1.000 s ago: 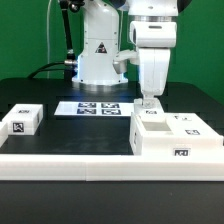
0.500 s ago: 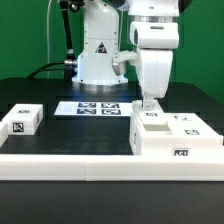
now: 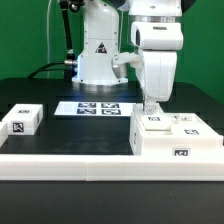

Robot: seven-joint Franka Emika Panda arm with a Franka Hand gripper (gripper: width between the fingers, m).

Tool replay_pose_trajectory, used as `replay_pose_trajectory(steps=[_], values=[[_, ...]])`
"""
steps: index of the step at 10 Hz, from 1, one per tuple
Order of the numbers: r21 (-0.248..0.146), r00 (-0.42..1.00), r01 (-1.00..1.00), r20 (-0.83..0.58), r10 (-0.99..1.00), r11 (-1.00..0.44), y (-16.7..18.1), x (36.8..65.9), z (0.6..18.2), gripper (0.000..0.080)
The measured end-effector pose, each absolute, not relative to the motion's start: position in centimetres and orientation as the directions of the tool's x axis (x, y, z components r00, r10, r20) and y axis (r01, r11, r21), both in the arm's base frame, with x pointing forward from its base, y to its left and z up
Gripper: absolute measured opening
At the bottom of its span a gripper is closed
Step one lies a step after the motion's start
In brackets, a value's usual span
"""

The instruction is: Assemble cabinet

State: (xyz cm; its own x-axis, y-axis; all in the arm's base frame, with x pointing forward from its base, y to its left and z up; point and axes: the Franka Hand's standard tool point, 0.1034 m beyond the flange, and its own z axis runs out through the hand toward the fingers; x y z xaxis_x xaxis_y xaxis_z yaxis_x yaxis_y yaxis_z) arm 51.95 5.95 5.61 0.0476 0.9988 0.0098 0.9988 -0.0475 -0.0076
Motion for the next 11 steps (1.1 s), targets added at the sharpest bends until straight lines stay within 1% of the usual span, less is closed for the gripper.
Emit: replay_pose_trajectory(steps=[1, 3, 8, 10, 11], values=[[0.000, 0.045, 0.999, 0.013, 0.999, -0.045, 5.9, 52.9, 5.6, 0.0071], [0.008, -0.020, 1.000, 0.014, 1.000, 0.020, 5.6, 54.4, 5.7, 0.0071], [0.008, -0.013, 1.000, 0.014, 1.000, 0.013, 5.7, 54.4, 5.7, 0.0071], [-0.011, 0.009, 1.000, 0.009, 1.000, -0.009, 5.9, 55.5, 5.7, 0.0071], [-0.009, 0.012, 1.000, 0.010, 1.000, -0.012, 5.8, 56.3, 5.6, 0.0071]])
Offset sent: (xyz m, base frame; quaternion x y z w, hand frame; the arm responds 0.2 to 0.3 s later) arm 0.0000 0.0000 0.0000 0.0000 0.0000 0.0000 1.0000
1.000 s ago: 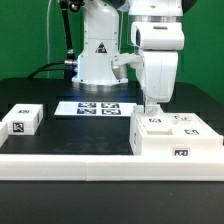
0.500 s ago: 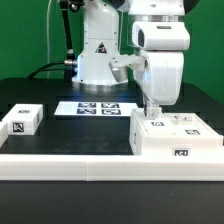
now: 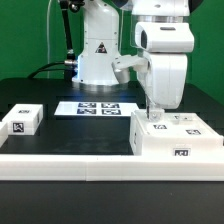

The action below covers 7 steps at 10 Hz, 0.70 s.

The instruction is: Assemble cabinet

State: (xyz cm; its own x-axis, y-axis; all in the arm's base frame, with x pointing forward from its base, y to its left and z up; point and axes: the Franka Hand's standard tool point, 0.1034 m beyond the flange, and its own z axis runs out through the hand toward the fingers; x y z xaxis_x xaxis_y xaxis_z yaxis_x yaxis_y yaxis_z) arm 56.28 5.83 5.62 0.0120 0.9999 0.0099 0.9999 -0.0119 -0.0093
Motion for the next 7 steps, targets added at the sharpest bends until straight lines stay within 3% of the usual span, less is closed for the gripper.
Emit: replay_pose_trajectory(steps=[3, 7], values=[[0.018, -0.022, 1.000, 0.019, 1.000, 0.021, 5.60, 57.65, 5.60, 0.0071], [0.005, -0.033, 0.999, 0.016, 0.999, 0.032, 5.55, 57.62, 5.62, 0.0071]])
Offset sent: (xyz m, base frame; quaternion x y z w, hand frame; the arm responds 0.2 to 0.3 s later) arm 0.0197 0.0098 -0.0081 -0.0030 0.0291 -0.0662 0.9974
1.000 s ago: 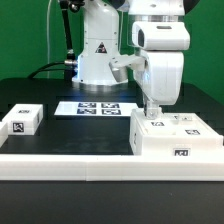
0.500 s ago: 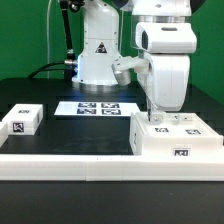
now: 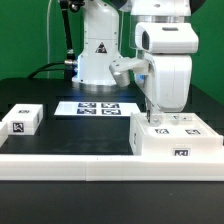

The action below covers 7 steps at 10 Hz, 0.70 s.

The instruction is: Assemble cabinet

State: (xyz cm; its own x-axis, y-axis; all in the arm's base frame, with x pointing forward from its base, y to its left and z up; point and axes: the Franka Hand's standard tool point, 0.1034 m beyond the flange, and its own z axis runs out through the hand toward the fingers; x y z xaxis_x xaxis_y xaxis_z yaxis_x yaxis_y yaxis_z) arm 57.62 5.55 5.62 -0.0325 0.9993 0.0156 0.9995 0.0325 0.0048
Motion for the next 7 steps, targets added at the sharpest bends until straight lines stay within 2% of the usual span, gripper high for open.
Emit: replay_pose_trajectory(steps=[2, 3, 5, 6, 7], values=[[0.005, -0.032, 0.999, 0.015, 0.999, 0.032, 5.53, 57.62, 5.60, 0.0071], [0.005, -0.032, 0.999, 0.015, 0.999, 0.032, 5.52, 57.62, 5.60, 0.0248], [0.005, -0.032, 0.999, 0.015, 0.999, 0.032, 5.51, 57.62, 5.60, 0.0528], [0.005, -0.032, 0.999, 0.015, 0.999, 0.032, 5.51, 57.62, 5.60, 0.0528], [0.005, -0.032, 0.999, 0.015, 0.999, 0.032, 5.50, 57.62, 5.60, 0.0707]])
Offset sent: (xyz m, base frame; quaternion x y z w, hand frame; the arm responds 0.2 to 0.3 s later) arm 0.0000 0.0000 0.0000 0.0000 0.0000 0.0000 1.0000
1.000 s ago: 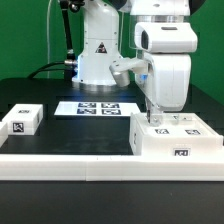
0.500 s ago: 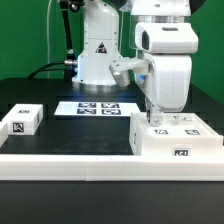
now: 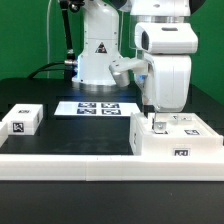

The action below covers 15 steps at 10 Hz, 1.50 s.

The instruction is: Assemble cabinet

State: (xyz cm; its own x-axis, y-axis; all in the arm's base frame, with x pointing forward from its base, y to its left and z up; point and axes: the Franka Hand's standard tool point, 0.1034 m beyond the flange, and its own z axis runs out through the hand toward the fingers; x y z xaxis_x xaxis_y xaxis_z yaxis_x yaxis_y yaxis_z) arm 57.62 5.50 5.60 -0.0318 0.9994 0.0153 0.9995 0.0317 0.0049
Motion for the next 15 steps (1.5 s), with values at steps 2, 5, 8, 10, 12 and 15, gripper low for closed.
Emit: replay_pose_trajectory(steps=[2, 5, 8, 10, 12, 15], values=[[0.005, -0.032, 0.999, 0.015, 0.999, 0.032, 5.5, 57.6, 5.6, 0.0771], [0.038, 0.126, 0.991, 0.019, 0.992, -0.127, 4.9, 56.1, 6.9, 0.0798], [0.050, 0.312, 0.948, 0.043, 0.949, -0.314, 5.7, 53.7, 6.5, 0.0797], [0.048, 0.314, 0.947, 0.042, 0.948, -0.316, 5.7, 53.7, 6.4, 0.0797], [0.035, 0.464, 0.884, 0.056, 0.884, -0.466, 5.9, 53.7, 6.4, 0.0797], [0.032, 0.747, 0.654, 0.125, 0.653, -0.755, 6.4, 53.1, 7.2, 0.0797]])
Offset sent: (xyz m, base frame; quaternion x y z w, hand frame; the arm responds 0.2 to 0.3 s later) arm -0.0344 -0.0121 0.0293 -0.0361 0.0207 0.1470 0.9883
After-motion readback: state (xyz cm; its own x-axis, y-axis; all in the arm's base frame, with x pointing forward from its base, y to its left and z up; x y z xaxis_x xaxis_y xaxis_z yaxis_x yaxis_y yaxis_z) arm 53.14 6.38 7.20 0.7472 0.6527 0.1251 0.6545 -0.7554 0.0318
